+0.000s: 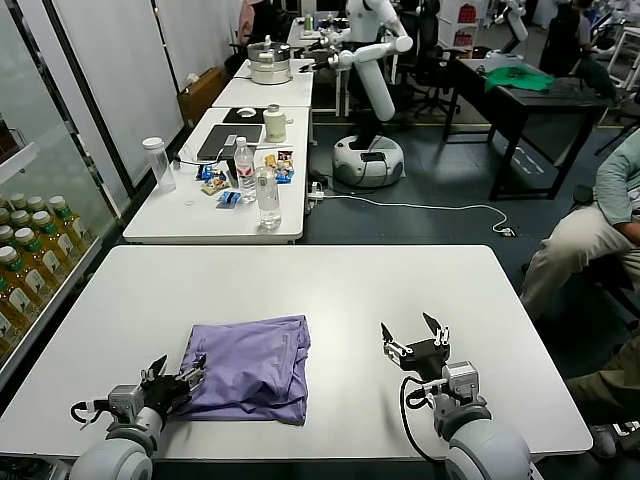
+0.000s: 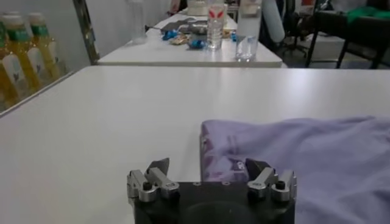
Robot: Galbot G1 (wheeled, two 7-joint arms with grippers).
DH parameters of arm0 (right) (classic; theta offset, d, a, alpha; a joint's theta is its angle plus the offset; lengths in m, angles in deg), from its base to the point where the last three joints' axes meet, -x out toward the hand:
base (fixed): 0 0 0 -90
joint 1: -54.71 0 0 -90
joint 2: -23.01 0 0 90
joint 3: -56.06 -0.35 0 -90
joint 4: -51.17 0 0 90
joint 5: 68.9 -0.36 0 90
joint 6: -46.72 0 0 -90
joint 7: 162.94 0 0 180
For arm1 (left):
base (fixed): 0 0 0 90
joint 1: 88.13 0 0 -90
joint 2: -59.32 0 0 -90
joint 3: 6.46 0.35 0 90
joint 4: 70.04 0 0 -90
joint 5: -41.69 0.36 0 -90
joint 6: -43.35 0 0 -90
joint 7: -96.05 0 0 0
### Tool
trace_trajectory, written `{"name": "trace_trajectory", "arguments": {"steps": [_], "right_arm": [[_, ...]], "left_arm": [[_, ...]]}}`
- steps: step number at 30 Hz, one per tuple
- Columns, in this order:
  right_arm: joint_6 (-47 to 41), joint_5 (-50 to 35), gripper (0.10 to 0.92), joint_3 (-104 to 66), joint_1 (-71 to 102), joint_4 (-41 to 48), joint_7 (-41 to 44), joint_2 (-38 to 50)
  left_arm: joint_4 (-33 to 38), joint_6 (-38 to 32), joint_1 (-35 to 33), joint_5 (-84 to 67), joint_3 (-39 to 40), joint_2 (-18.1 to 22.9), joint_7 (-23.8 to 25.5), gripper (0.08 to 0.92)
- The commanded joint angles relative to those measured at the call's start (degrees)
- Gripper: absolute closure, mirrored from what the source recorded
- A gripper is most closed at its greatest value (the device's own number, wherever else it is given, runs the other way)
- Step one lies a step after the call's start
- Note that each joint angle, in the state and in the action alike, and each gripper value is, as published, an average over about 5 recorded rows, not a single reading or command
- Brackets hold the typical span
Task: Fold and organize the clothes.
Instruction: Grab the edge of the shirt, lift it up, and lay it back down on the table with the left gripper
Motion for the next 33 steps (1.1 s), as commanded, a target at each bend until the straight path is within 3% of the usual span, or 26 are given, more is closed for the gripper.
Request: {"name": "trace_trajectory", "arguments": {"steps": [1, 9, 25, 33], "right_arm": [[0.1, 0.1, 0.203, -0.3, 0.0, 0.3, 0.0, -0.1], [0.0, 0.1, 0.203, -0.3, -0.3, 0.4, -0.1, -0.2], [-0.1, 0.1, 0.203, -0.4, -0.3, 0.8, -0.1, -0.4], [-0.1, 0.1, 0.203, -0.4, -0.4, 0.5, -0.1, -0.3]], "left_arm": [[-4.2, -0.9, 0.0, -0.3, -1.7, -0.6, 0.6, 0.177], [-3.0, -0.7, 0.6, -4.4, -0.2, -0.1, 2.4, 0.220], [-3.1, 0.5, -0.1, -3.4, 0.9, 1.2, 2.4, 0.680], [4.8, -0.7, -0.5, 2.4, -5.0, -1.2, 2.3, 0.887]]}}
